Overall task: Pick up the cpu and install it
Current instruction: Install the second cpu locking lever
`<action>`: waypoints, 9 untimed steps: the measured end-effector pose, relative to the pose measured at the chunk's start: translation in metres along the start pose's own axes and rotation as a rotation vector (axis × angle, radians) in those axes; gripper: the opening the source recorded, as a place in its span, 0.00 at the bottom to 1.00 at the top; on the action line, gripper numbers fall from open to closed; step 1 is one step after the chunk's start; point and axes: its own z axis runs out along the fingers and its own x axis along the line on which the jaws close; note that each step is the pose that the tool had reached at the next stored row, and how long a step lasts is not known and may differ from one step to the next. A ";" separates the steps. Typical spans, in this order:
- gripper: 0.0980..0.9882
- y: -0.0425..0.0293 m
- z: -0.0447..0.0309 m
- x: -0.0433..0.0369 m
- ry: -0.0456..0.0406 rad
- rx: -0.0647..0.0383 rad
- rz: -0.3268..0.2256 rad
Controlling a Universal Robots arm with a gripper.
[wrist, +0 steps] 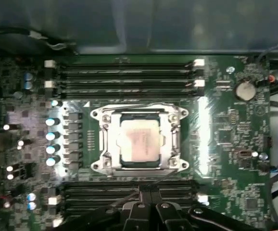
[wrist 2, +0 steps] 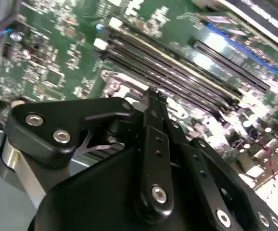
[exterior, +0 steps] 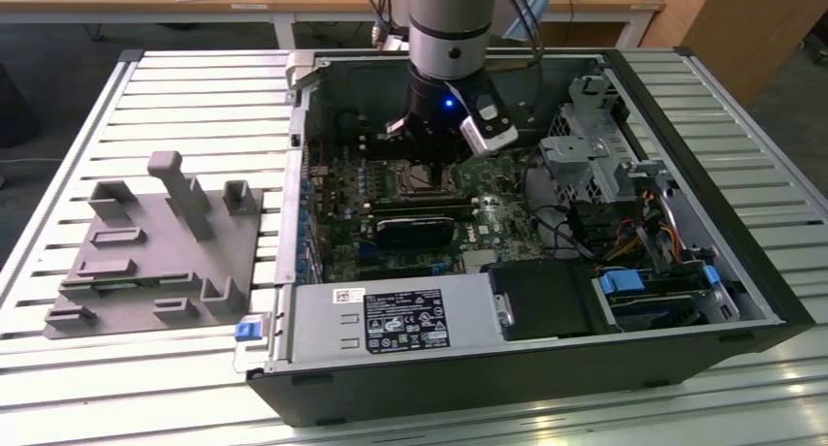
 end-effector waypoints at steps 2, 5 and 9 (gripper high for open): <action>0.01 -0.0036 0.0000 0.0136 0.0000 0.000 0.000; 0.01 -0.0040 0.0033 0.0182 0.0002 -0.002 -0.002; 0.01 -0.0042 0.0105 0.0191 0.0003 -0.005 -0.005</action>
